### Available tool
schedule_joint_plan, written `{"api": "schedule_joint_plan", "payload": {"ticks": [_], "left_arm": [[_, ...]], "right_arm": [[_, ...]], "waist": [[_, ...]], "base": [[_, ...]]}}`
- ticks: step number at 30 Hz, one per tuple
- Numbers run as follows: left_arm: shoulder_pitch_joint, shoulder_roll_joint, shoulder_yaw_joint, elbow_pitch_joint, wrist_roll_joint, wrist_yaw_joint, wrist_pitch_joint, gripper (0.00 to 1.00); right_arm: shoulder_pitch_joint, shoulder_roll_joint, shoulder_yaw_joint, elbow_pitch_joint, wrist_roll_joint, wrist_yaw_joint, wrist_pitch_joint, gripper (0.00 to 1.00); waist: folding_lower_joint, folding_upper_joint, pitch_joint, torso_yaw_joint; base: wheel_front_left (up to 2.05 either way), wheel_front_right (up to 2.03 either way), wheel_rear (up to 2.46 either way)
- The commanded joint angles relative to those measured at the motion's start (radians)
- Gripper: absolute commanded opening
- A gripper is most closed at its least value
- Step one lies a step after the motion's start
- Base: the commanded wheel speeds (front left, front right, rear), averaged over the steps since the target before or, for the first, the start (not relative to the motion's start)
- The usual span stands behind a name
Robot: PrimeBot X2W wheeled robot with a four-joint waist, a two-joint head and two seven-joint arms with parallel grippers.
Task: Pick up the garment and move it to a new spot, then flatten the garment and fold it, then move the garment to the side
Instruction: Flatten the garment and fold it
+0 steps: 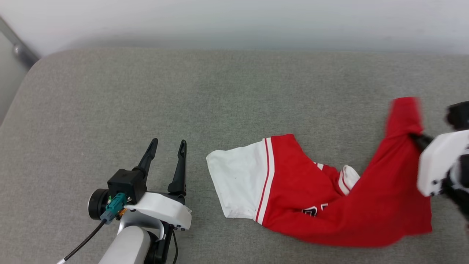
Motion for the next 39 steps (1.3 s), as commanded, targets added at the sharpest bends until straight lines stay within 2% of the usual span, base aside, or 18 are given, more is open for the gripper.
{"api": "schedule_joint_plan", "payload": {"ticks": [1, 6, 10, 13, 16, 17, 18, 19, 20, 21, 26, 31, 35, 39], "left_arm": [[0.010, 0.000, 0.000, 0.001, 0.002, -0.001, -0.005, 1.00], [0.030, -0.001, -0.004, 0.003, 0.001, 0.004, -0.006, 1.00], [0.045, 0.005, -0.010, 0.003, 0.000, 0.005, -0.001, 1.00], [0.050, 0.009, -0.013, 0.004, -0.003, 0.006, 0.005, 1.00], [0.060, 0.013, -0.012, 0.004, -0.005, 0.010, 0.009, 1.00], [0.062, 0.013, -0.012, 0.002, -0.006, 0.010, 0.010, 1.00], [0.064, 0.015, -0.011, 0.001, -0.007, 0.014, 0.013, 1.00], [0.067, 0.017, -0.011, -0.001, -0.007, 0.017, 0.015, 1.00], [0.067, 0.017, -0.011, -0.001, -0.007, 0.017, 0.015, 1.00], [0.076, 0.020, -0.012, -0.002, -0.008, 0.021, 0.018, 1.00], [0.102, 0.024, -0.019, -0.012, -0.010, 0.033, 0.031, 1.00], [0.123, 0.029, -0.021, -0.019, -0.015, 0.041, 0.037, 1.00], [0.130, 0.031, -0.021, -0.026, -0.020, 0.044, 0.039, 1.00], [0.114, 0.027, -0.031, -0.033, -0.019, 0.039, 0.043, 1.00]], "right_arm": [[-0.002, 0.013, -0.045, -0.006, -0.015, -0.001, -0.031, 0.00], [0.107, 0.100, -0.285, 0.015, -0.070, -0.001, -0.129, 0.00], [0.234, 0.214, -0.447, 0.045, -0.098, -0.001, -0.173, 0.00], [0.332, 0.274, -0.505, 0.082, -0.096, -0.001, -0.201, 0.00], [0.405, 0.298, -0.511, 0.136, -0.070, -0.001, -0.220, 0.00], [0.422, 0.300, -0.506, 0.151, -0.071, -0.001, -0.232, 0.17], [0.427, 0.302, -0.502, 0.162, -0.064, -0.001, -0.254, 0.49], [0.429, 0.304, -0.497, 0.170, -0.055, -0.001, -0.278, 1.00], [0.429, 0.304, -0.497, 0.170, -0.055, -0.001, -0.278, 1.00], [0.423, 0.303, -0.494, 0.171, -0.038, -0.001, -0.333, 1.00], [0.414, 0.300, -0.513, 0.091, -0.069, -0.001, -0.447, 1.00], [0.408, 0.275, -0.518, 0.008, -0.099, -0.001, -0.477, 1.00], [0.379, 0.233, -0.437, -0.040, -0.078, -0.001, -0.405, 1.00], [0.338, 0.169, -0.306, -0.045, -0.027, -0.001, -0.239, 1.00]], "waist": [[-0.0001, -0.0001, -0.017, -0.014], [-0.0001, -0.0001, -0.048, -0.030], [-0.0001, -0.0001, -0.066, -0.039], [-0.0001, -0.0001, -0.077, -0.042], [-0.0001, -0.0001, -0.090, -0.048], [-0.0001, -0.0001, -0.094, -0.050], [-0.0001, -0.0001, -0.098, -0.054], [-0.0001, -0.0001, -0.102, -0.057], [-0.0001, -0.0001, -0.102, -0.057], [-0.0001, -0.0001, -0.113, -0.064], [-0.0001, -0.0001, -0.151, -0.073], [-0.0001, -0.0001, -0.178, -0.075], [-0.0001, -0.0001, -0.183, -0.077], [-0.0001, -0.0001, -0.169, -0.062]], "base": [[0.00, 0.00, 0.00], [0.00, 0.00, 0.00], [0.00, 0.00, 0.00], [0.00, 0.00, 0.00], [0.00, 0.00, 0.00], [0.00, 0.00, 0.00], [0.00, 0.00, 0.00], [0.00, 0.00, 0.00], [0.00, 0.00, 0.00], [0.00, 0.00, 0.00], [0.00, 0.00, 0.00], [0.00, 0.00, 0.00], [0.00, 0.00, 0.00], [0.00, 0.00, 0.00]]}}
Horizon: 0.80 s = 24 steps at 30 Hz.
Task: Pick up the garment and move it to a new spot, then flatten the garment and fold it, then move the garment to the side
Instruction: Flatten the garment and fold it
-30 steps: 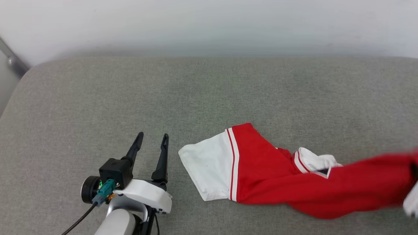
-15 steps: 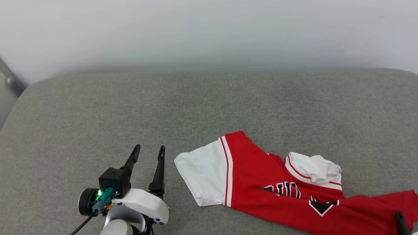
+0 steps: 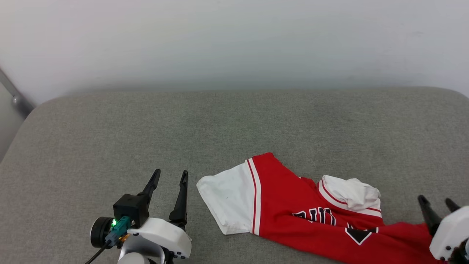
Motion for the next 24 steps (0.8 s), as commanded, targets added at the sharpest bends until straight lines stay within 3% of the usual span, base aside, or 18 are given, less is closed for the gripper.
{"api": "schedule_joint_plan", "payload": {"ticks": [1, 8, 17, 18, 19, 20, 24], "left_arm": [[-0.013, 0.002, -0.001, -0.004, -0.001, -0.001, 0.000, 1.00], [-0.068, -0.007, -0.010, -0.013, 0.007, -0.013, -0.007, 1.00], [-0.128, -0.028, -0.011, 0.009, 0.008, -0.028, -0.025, 1.00], [-0.129, -0.029, -0.010, 0.013, 0.007, -0.029, -0.028, 1.00], [-0.129, -0.030, -0.008, 0.016, 0.007, -0.029, -0.031, 1.00], [-0.128, -0.031, -0.006, 0.018, 0.006, -0.029, -0.032, 1.00], [-0.125, -0.034, -0.002, 0.026, 0.008, -0.026, -0.038, 1.00]], "right_arm": [[-0.022, -0.013, 0.020, -0.003, 0.013, 0.000, 0.025, 1.00], [-0.143, -0.111, 0.222, -0.005, 0.082, 0.000, 0.287, 1.00], [-0.238, -0.148, 0.322, 0.097, 0.102, 0.000, 0.338, 1.00], [-0.240, -0.156, 0.328, 0.104, 0.101, 0.000, 0.338, 0.89], [-0.246, -0.158, 0.330, 0.109, 0.105, 0.000, 0.334, 0.40], [-0.253, -0.162, 0.334, 0.110, 0.110, 0.000, 0.331, 0.03], [-0.282, -0.188, 0.342, 0.105, 0.112, 0.000, 0.315, 0.00]], "waist": [[0.0002, -0.0001, 0.011, 0.008], [0.0002, -0.0001, 0.088, 0.058], [0.0002, -0.0001, 0.155, 0.113], [0.0002, -0.0001, 0.158, 0.115], [0.0002, -0.0001, 0.159, 0.116], [0.0002, -0.0001, 0.161, 0.115], [0.0002, -0.0001, 0.166, 0.108]], "base": [[0.00, 0.00, 0.00], [0.00, 0.00, 0.00], [0.00, 0.00, 0.00], [0.00, 0.00, 0.00], [0.00, 0.00, 0.00], [0.00, 0.00, 0.00], [0.00, 0.00, 0.00]]}}
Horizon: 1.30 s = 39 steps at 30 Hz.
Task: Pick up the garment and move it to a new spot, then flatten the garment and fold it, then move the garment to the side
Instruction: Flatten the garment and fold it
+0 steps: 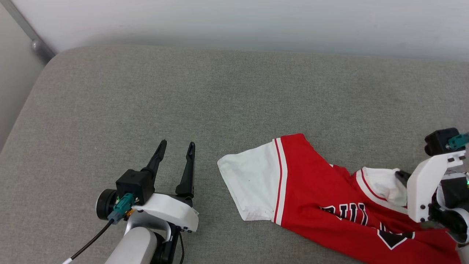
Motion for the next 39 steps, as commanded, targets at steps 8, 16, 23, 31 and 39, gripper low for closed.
{"api": "schedule_joint_plan", "payload": {"ticks": [8, 16, 23, 31, 39], "left_arm": [[-0.020, -0.003, 0.005, 0.003, 0.008, -0.007, -0.010, 1.00], [-0.025, -0.006, 0.005, 0.013, 0.011, -0.016, -0.013, 1.00], [-0.018, 0.002, 0.008, 0.026, 0.010, -0.016, -0.014, 1.00], [0.031, 0.024, 0.033, 0.043, -0.011, 0.007, -0.010, 1.00], [0.094, 0.053, 0.037, 0.020, -0.022, 0.030, 0.026, 1.00]], "right_arm": [[-0.102, -0.046, -0.106, 0.038, -0.058, 0.000, -0.073, 0.00], [-0.069, 0.006, -0.292, 0.207, -0.107, 0.000, -0.205, 0.07], [-0.056, 0.054, -0.314, 0.291, -0.151, 0.000, -0.401, 1.00], [-0.011, 0.073, -0.296, 0.218, -0.227, 0.000, -0.679, 1.00], [0.127, 0.164, -0.244, 0.050, -0.266, 0.000, -0.788, 1.00]], "waist": [[-0.0001, 0.0000, 0.020, -0.016], [-0.0001, 0.0000, 0.038, -0.012], [-0.0001, 0.0000, 0.022, -0.020], [-0.0001, 0.0000, -0.071, -0.044], [-0.0001, 0.0000, -0.166, -0.063]], "base": [[0.00, 0.00, 0.00], [0.00, 0.00, 0.00], [0.00, 0.00, 0.00], [0.00, 0.00, 0.00], [0.00, 0.00, 0.00]]}}
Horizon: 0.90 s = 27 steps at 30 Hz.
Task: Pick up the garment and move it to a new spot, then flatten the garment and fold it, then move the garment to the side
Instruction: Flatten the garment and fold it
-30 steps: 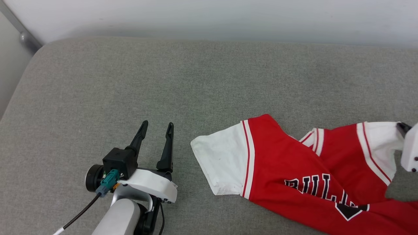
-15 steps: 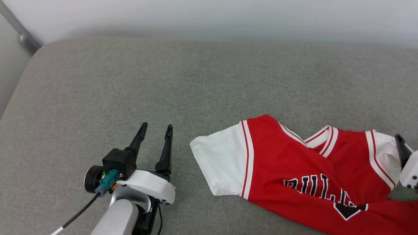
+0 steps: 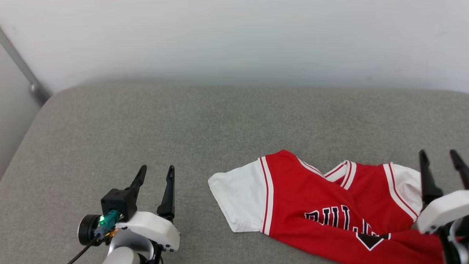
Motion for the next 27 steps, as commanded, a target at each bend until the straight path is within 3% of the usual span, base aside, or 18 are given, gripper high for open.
{"api": "schedule_joint_plan", "payload": {"ticks": [1, 6, 11, 15, 19, 20, 27], "left_arm": [[0.017, 0.008, 0.002, -0.007, -0.007, 0.008, 0.006, 1.00], [0.028, 0.027, 0.005, -0.029, -0.010, 0.019, 0.033, 1.00], [-0.019, 0.040, -0.017, -0.030, -0.021, -0.013, 0.103, 1.00], [-0.084, 0.058, -0.051, -0.004, -0.050, -0.068, 0.229, 1.00], [-0.159, 0.077, -0.096, 0.041, -0.093, -0.136, 0.419, 1.00], [-0.159, 0.077, -0.096, 0.041, -0.093, -0.136, 0.419, 1.00], [-0.239, 0.127, -0.125, 0.150, -0.170, -0.190, 0.694, 1.00]], "right_arm": [[0.038, 0.023, 0.014, -0.030, -0.003, -0.001, -0.006, 1.00], [0.147, 0.088, 0.065, -0.130, 0.005, -0.001, 0.007, 1.00], [0.225, 0.133, 0.107, -0.209, 0.015, -0.001, 0.027, 1.00], [0.247, 0.152, 0.153, -0.257, 0.012, -0.001, 0.043, 1.00], [0.227, 0.161, 0.183, -0.288, 0.011, -0.001, 0.043, 1.00], [0.227, 0.161, 0.183, -0.288, 0.011, -0.001, 0.043, 1.00], [0.199, 0.167, 0.211, -0.284, 0.010, -0.001, 0.033, 1.00]], "waist": [[0.0000, 0.0000, -0.030, -0.013], [0.0000, 0.0000, -0.044, -0.031], [0.0000, 0.0000, -0.042, -0.060], [0.0000, 0.0000, -0.021, -0.109], [0.0000, 0.0000, 0.024, -0.155], [0.0000, 0.0000, 0.024, -0.155], [0.0000, 0.0000, 0.084, -0.235]], "base": [[0.00, 0.00, 0.00], [0.00, 0.00, 0.00], [0.00, 0.00, 0.00], [0.00, 0.00, 0.00], [0.00, 0.00, 0.00], [0.00, 0.00, 0.00], [0.00, 0.00, 0.00]]}}
